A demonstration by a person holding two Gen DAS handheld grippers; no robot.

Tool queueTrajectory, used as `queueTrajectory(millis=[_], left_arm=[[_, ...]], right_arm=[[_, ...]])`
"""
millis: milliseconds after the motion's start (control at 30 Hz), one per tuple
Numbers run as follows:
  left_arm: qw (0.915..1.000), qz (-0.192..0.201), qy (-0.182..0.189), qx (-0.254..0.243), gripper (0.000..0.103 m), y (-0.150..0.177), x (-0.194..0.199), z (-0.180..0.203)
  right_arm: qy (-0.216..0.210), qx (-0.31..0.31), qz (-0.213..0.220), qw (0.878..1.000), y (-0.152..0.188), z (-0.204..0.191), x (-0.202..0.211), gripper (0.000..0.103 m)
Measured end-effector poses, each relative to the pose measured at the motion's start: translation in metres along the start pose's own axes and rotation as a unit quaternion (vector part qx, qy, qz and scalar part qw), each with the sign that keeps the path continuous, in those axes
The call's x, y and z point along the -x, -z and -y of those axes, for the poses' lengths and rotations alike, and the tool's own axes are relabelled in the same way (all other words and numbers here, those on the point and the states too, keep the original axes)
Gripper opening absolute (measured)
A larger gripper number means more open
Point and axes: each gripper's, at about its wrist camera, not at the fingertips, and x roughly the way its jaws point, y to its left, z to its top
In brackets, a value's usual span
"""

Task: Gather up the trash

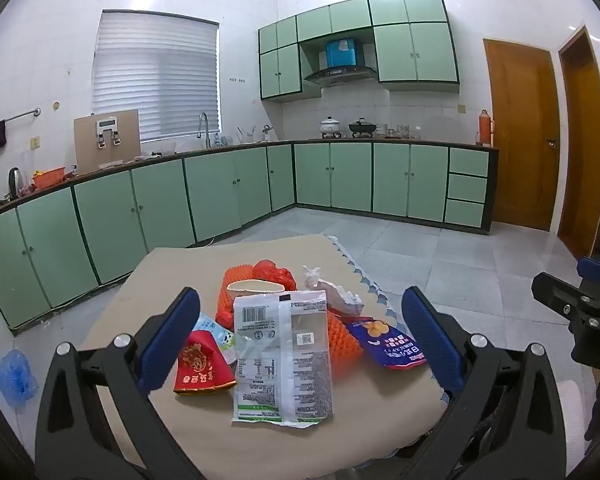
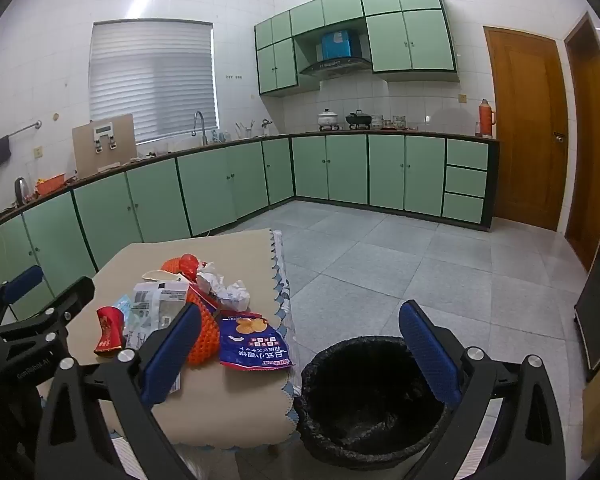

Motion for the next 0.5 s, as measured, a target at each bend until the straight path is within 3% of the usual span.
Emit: queueTrajectory(millis=[500], left_arm=[[1.0,0.0,-0.001,-0.001,0.098,-0.011,0.006,-0.006]], right_arm=[[0.0,-0.002,0.003,1.0,-0.001,-0.001,0.002,0.097]])
